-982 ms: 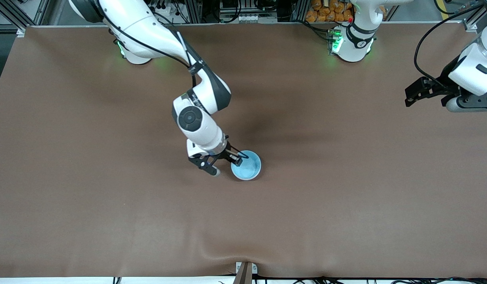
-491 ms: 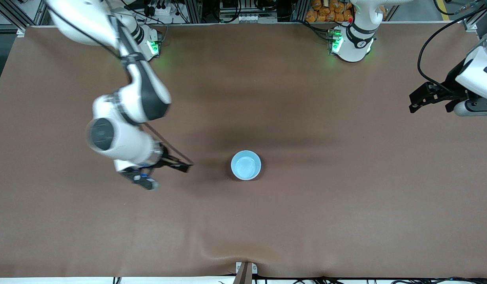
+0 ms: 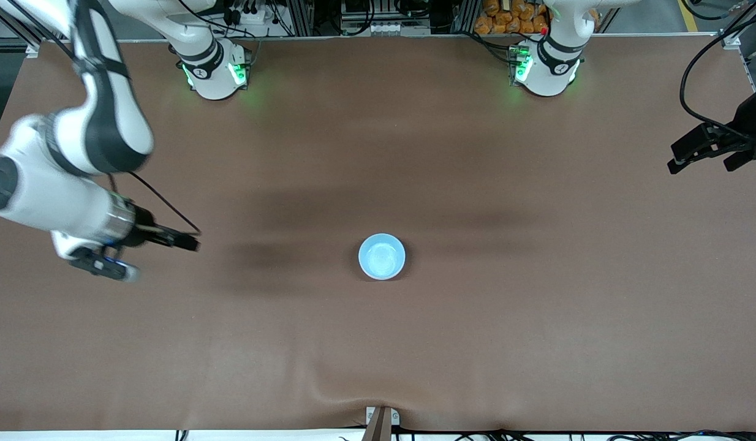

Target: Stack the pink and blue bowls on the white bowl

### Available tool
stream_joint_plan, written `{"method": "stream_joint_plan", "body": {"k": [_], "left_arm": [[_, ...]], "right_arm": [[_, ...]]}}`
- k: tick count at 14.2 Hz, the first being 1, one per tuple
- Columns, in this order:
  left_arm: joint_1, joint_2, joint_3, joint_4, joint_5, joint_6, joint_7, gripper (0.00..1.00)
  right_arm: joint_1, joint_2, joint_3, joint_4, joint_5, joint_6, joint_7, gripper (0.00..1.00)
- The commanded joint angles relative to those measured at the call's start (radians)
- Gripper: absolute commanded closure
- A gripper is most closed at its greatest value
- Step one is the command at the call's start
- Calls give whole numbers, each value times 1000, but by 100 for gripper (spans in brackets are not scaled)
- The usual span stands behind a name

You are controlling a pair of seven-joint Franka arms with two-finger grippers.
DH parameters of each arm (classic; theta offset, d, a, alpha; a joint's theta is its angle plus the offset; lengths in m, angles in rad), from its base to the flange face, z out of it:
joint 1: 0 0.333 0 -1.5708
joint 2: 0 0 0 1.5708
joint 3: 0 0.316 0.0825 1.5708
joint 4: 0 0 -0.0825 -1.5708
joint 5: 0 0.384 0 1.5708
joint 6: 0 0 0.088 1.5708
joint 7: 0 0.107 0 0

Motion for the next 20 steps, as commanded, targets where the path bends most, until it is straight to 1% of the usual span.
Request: {"method": "stream_joint_plan", "body": {"k": [1,2,4,5,6,9,11,14,20], "left_arm": [[3,-8,3,15,-16,-27,7,0],[3,-5,3,16,-14,-27,7,0],[43,1,-38,18,-13,-27,16,0],[46,2,-46,19,-13,-27,16,0],[46,5,-44,19,-11,-27,21,0],[46,8,-47,21,-10,-27,19,0],[44,18,-47,21,-10,-27,19,0],[47,18,-47,22,-8,-41,27,0],[49,19,-46,24,-10,-56,36,0]], "right_arm": [[-75,-128,28,-74,-57,-30,-119,0],[-98,-151,27,-72,-66,-43,-178,0],[-138,-197,25,-68,-66,-79,-264,0],[-149,-215,24,-58,-68,-107,-294,0],[-154,-228,22,-42,-77,-141,-312,0],[-151,-243,28,38,-155,-268,-312,0],[-145,-243,28,93,-177,-337,-313,0],[-143,-245,28,118,-198,-353,-321,0],[-146,-271,25,117,-186,-356,-293,0]]}}
